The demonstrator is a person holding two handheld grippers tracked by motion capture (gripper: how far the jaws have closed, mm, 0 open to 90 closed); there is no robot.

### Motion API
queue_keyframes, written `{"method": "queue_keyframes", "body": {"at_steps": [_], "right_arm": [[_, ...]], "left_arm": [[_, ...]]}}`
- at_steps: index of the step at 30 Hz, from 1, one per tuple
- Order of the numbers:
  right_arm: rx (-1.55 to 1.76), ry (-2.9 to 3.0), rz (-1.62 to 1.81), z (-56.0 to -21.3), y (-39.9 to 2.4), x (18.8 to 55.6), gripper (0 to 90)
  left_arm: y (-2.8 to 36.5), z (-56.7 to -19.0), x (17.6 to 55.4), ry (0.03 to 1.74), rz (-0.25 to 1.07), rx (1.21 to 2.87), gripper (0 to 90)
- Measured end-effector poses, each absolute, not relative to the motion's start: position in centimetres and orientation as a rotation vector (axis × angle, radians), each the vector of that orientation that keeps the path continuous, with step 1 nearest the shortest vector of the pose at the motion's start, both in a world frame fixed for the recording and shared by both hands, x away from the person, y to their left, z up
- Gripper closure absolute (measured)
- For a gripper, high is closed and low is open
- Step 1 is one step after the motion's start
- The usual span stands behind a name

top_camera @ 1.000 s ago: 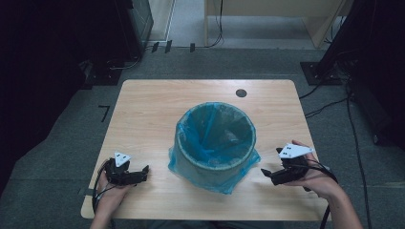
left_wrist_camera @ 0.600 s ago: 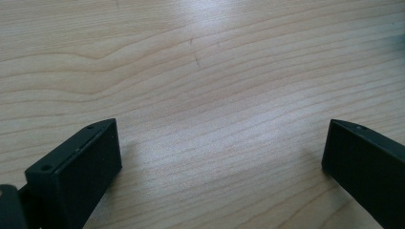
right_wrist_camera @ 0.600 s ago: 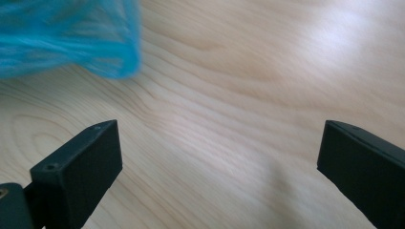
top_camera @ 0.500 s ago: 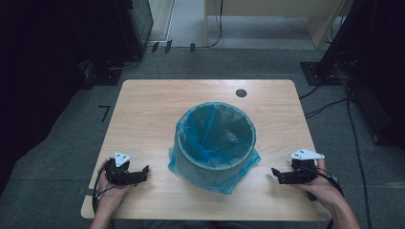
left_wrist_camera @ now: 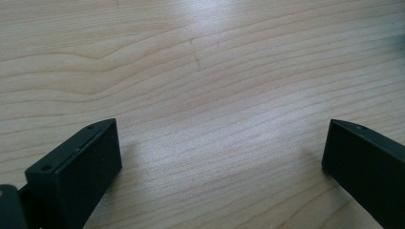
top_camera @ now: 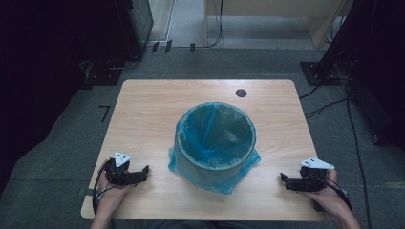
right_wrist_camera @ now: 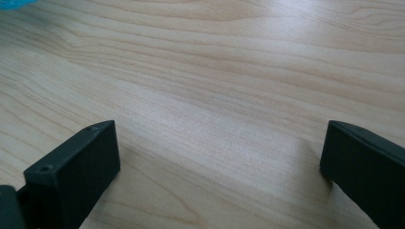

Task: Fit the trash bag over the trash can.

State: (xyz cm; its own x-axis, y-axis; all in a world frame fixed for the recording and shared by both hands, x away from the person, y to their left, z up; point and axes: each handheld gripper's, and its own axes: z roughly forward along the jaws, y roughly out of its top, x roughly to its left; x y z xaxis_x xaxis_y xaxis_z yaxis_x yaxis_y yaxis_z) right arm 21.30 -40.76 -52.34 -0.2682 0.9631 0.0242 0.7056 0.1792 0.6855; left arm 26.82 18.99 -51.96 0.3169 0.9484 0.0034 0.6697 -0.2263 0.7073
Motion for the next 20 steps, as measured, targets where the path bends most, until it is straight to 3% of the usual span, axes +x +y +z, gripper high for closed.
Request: {"method": "queue_keyframes", "body": {"at_steps": [20], "right_arm": [[1.600,1.969,0.841,-52.6,-41.3,19.9,0.0]], "left_arm": [[19.0,-52.0,26.8,1.425,0.594,1.983,0.0]]}}
